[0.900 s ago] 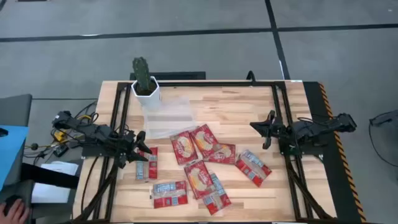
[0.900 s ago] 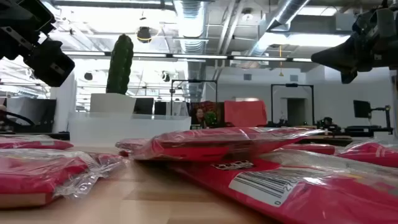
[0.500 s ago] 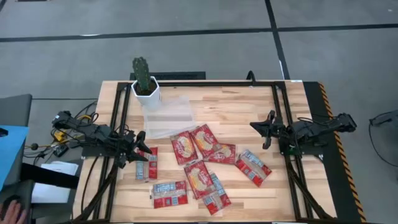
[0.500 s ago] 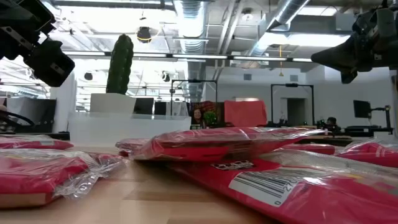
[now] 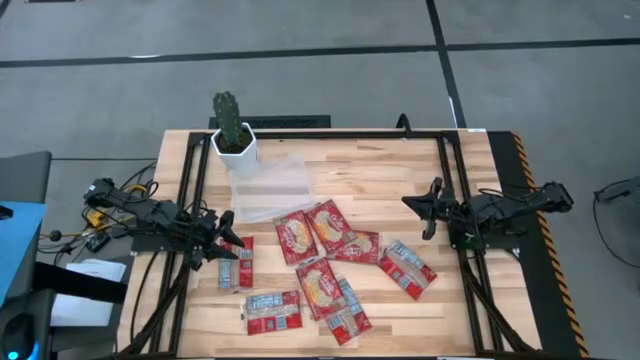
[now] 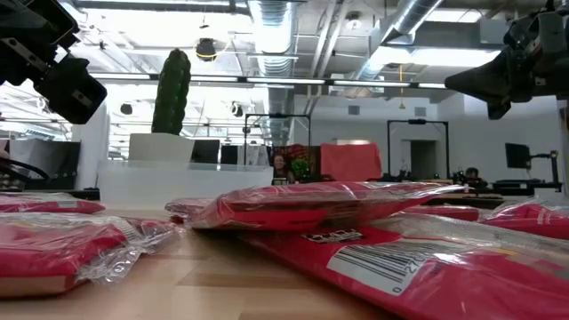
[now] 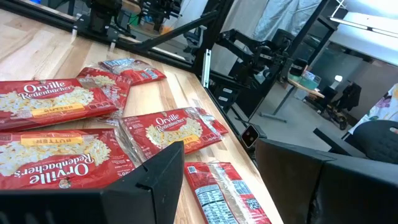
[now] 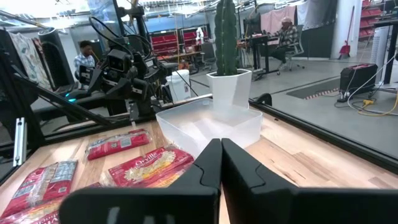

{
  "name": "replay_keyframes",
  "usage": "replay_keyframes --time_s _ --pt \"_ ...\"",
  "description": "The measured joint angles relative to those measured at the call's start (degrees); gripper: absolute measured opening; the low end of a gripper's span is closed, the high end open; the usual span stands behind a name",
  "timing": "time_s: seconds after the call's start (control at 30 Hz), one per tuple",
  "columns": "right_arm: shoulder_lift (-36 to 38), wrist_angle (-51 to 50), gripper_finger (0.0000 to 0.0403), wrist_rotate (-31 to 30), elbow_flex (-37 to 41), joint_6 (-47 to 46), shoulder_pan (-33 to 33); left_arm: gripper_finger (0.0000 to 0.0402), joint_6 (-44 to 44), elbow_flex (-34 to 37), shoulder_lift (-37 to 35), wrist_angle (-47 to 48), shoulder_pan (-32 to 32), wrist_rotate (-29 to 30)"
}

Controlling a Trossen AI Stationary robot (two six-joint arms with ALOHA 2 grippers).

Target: Sort popcorn bags into baskets

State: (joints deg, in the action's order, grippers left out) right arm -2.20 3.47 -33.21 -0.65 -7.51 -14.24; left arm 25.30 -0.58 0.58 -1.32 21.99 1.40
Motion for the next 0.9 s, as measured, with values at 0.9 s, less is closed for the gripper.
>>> replay_keyframes --time_s 0.9 --pt "0.0 0.0 0.0033 0.01 0.0 -0.02 0.0 0.0187 5.33 0.0 0.02 -2.43 -0.01 17.49"
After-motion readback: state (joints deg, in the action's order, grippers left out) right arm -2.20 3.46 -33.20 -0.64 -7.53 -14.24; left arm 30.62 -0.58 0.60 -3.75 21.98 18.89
